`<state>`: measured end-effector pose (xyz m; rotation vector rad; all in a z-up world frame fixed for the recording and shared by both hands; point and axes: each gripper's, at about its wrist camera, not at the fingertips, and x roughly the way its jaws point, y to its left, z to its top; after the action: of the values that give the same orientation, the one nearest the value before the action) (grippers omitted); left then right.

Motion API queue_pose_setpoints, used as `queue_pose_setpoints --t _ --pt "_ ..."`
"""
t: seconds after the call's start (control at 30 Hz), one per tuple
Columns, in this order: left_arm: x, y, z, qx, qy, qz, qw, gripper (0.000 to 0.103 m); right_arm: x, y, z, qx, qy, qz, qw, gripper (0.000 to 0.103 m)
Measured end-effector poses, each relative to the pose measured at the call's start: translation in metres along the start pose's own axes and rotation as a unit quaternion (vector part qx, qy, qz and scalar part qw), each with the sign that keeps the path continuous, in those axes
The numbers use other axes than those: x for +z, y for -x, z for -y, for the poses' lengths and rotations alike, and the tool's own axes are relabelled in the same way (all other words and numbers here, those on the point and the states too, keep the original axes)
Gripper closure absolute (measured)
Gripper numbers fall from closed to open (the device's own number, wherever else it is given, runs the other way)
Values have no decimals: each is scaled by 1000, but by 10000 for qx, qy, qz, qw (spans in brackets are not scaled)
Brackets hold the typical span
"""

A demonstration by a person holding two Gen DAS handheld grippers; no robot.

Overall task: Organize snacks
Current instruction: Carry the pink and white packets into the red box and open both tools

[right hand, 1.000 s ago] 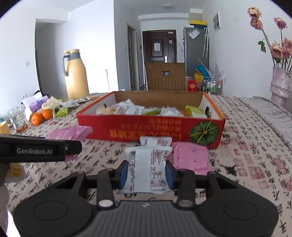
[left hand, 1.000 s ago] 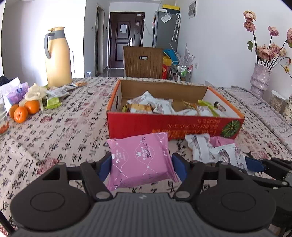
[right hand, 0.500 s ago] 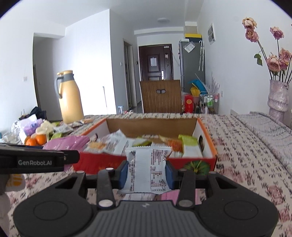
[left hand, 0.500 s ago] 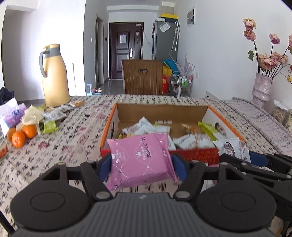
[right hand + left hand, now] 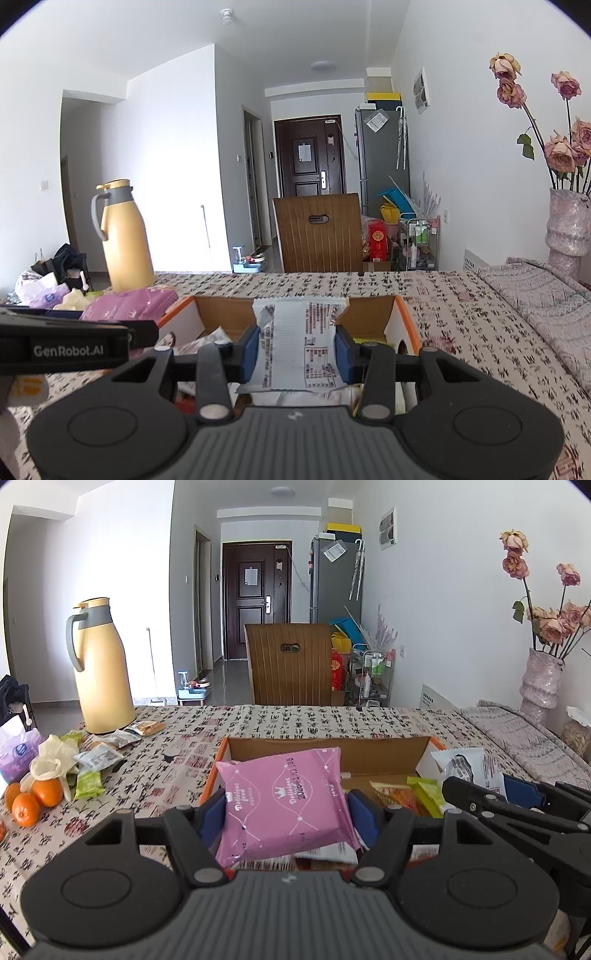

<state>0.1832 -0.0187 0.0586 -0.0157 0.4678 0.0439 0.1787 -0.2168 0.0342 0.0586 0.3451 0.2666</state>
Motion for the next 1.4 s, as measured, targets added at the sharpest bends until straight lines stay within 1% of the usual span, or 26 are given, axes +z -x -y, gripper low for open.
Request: queue_pose_setpoints --t 0.27,0.43,0.7,0.8,0.93,1.0,1.07,1.1,1.13,1.17,1.2,1.23,1.27,1.3,1.33,1.4 --pt "14 -29 0 24 165 9 9999 32 12 -35 11 -84 -54 21 9999 62" --pt "18 -51 1 103 222 4 9997 32 12 -56 16 -124 -110 -30 9999 62" --pt "6 -83 -5 177 231 -115 9995 32 -2 -77 24 -121 -214 -279 9993 62" --pt "2 -88 -6 148 206 -182 9995 32 -5 -79 26 -120 -212 -319 9992 62" --pt "-1 -89 -7 136 204 -168 9996 32 -7 -81 26 -154 -182 -360 9991 62" --pt "-2 -87 -9 135 243 -128 9995 28 -8 -82 26 -189 -193 -383 9989 61" --pt "-2 -85 -10 195 275 -69 9994 26 -9 -82 27 -200 -235 -401 9987 58" --pt "-1 -84 -11 205 295 -38 9993 24 -10 -82 28 -208 -261 -408 9986 54" --pt "-1 -83 -12 189 313 -25 9993 22 -11 -81 29 -234 -287 -410 9985 54" --pt "-1 -82 -12 198 322 -9 9993 16 -11 -81 30 -254 -321 -421 9983 49" --pt "-1 -81 -12 223 320 12 9992 11 -11 -81 32 -258 -365 -436 9980 39" --pt "-1 -81 -12 260 319 31 9992 9 -11 -81 33 -279 -400 -428 9979 27" --pt "-1 -80 -13 273 332 44 9991 5 -11 -80 33 -322 -413 -400 9978 21" --pt "0 -79 -13 277 358 59 9990 0 -11 -79 35 -350 -425 -371 9978 13" --pt "0 -79 -14 300 393 76 9987 0 -12 -78 36 -358 -443 -349 9978 7" --pt "0 -79 -16 325 433 52 9985 0 -12 -78 37 -374 -476 -338 9976 0"
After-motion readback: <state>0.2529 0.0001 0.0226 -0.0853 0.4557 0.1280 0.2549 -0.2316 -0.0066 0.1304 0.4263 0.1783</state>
